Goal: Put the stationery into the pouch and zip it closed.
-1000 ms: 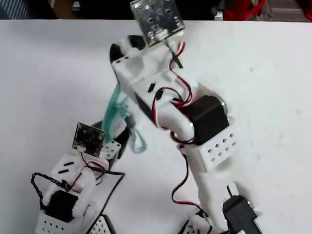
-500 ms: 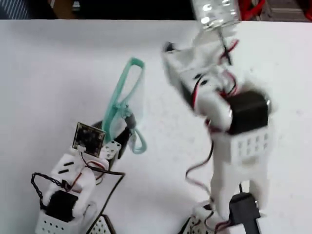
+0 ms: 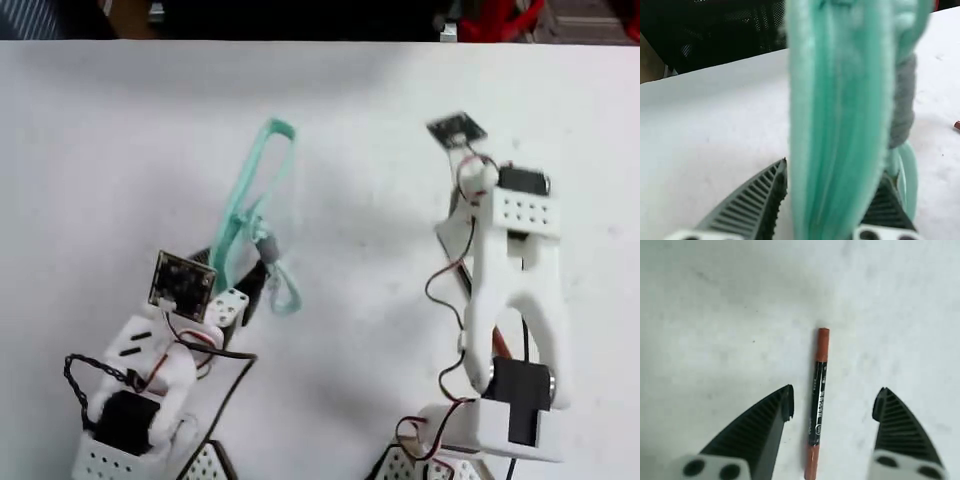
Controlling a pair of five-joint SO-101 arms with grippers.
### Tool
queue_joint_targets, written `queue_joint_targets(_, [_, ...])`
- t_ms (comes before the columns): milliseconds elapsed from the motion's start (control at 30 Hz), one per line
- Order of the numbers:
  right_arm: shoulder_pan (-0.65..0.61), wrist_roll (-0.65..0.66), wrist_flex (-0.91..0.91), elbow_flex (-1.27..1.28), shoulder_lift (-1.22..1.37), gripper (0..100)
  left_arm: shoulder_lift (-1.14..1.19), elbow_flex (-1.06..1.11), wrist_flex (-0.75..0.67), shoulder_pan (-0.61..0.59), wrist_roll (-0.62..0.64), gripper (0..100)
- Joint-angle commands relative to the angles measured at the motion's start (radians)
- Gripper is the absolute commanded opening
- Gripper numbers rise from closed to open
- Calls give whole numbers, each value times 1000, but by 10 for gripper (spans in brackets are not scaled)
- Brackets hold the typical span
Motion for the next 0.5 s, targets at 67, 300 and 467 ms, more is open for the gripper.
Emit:
queue_joint_targets(67, [13, 54, -168, 149, -7, 220, 1, -5, -25, -8, 2, 196])
queue_joint_targets(300, [19, 61, -328, 196, 133, 220, 1, -5, -23, -8, 2, 196])
queue_joint_targets(467, [38, 63, -289, 77, 251, 45, 1, -5, -23, -8, 2, 196])
